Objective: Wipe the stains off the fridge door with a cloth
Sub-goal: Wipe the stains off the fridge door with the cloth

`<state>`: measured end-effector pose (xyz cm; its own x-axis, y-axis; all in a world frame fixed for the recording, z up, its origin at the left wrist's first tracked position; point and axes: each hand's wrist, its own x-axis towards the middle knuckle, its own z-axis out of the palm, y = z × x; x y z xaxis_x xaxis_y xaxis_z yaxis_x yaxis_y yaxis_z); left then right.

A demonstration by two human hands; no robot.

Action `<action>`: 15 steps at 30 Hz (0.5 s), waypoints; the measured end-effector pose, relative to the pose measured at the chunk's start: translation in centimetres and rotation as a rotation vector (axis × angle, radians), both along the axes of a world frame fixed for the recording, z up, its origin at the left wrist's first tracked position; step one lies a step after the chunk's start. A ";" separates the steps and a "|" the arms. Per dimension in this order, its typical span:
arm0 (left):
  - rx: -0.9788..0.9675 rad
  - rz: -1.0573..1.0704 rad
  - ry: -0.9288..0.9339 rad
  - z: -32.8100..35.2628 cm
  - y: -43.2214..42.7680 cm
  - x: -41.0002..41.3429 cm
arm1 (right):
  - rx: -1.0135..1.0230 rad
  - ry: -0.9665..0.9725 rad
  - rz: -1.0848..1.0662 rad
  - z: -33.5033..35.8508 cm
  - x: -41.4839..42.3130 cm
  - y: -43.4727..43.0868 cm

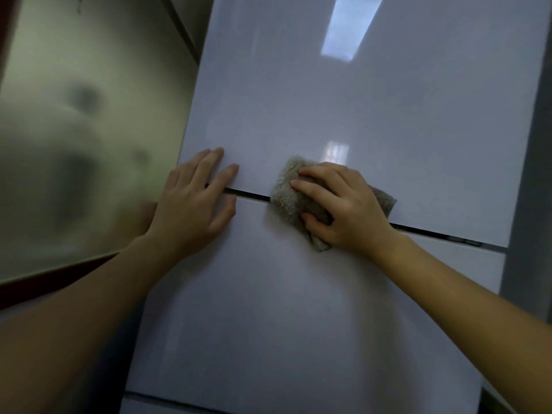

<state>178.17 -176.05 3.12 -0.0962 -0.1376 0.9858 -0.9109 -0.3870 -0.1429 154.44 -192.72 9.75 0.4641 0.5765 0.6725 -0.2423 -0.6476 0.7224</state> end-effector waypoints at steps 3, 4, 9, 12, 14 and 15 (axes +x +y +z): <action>-0.034 -0.016 0.010 0.2 -0.4 -0.2 | 0.088 -0.042 -0.022 1.2 0.4 0.2; -0.049 -0.018 0.016 0.5 -0.6 -0.3 | 0.099 -0.041 -0.028 1.8 0.5 0.3; -0.057 -0.063 0.036 5.7 -0.9 -1.2 | -0.005 -0.077 -0.002 7.8 1.0 0.2; -0.043 -0.081 0.030 11.5 -1.0 -1.9 | 0.004 -0.120 0.056 13.5 0.5 -0.2; -0.043 -0.079 0.038 16.0 -1.0 -2.3 | 0.047 -0.146 0.076 17.9 -0.1 -0.3; -0.041 -0.075 0.046 18.4 -1.0 -2.5 | 0.066 -0.160 0.080 20.1 -0.5 -0.4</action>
